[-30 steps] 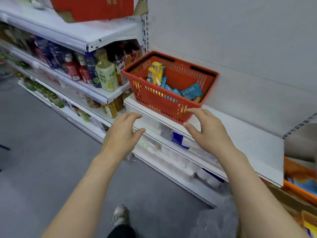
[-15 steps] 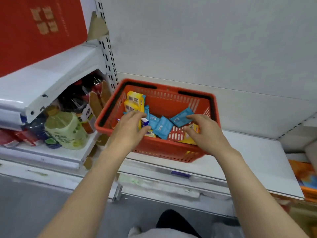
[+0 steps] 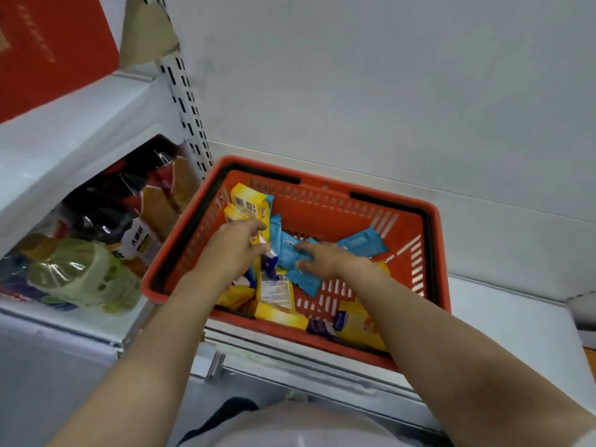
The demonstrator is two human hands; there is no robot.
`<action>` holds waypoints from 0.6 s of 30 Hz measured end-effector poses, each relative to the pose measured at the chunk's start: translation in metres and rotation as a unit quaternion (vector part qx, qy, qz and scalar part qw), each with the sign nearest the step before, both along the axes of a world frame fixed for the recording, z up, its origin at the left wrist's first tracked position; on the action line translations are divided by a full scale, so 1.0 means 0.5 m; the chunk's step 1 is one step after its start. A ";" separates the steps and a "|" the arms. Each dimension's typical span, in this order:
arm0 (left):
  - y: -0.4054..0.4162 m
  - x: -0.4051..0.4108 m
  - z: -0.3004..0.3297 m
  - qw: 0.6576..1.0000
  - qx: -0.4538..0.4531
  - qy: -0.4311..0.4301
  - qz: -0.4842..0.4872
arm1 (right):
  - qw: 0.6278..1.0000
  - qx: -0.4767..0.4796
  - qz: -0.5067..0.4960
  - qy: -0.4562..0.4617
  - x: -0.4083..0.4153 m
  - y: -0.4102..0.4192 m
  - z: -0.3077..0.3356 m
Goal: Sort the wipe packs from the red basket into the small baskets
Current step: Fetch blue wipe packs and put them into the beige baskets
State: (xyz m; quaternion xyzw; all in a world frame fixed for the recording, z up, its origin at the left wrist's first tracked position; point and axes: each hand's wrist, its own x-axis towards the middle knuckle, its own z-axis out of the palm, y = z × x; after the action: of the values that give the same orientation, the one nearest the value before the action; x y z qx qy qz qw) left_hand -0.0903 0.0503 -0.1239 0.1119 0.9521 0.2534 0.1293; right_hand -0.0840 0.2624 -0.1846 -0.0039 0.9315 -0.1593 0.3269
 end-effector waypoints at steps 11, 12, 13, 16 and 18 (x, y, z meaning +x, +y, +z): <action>0.046 -0.037 -0.006 0.994 0.023 -0.083 -0.071 | 0.984 -0.018 -0.143 0.106 0.020 0.033 -0.035; 0.050 -0.038 -0.006 0.992 0.021 -0.092 -0.081 | 0.975 -0.041 -0.175 0.128 0.023 0.042 -0.033; 0.054 -0.040 -0.007 0.991 0.023 -0.102 -0.084 | 0.958 -0.098 -0.232 0.134 0.027 0.051 -0.026; 0.066 -0.046 -0.011 0.988 0.058 -0.133 -0.054 | 0.827 -0.381 -0.402 0.097 0.040 0.063 0.019; 0.072 -0.049 -0.014 0.976 0.130 -0.174 -0.014 | 0.777 -0.474 -0.409 0.069 0.046 0.058 0.044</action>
State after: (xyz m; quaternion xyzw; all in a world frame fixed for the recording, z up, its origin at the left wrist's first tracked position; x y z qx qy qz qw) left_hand -0.1149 0.0863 -0.1311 0.0958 0.8721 0.3891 0.2807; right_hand -0.0610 0.2915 -0.1627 0.2118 0.6726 -0.6984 0.1225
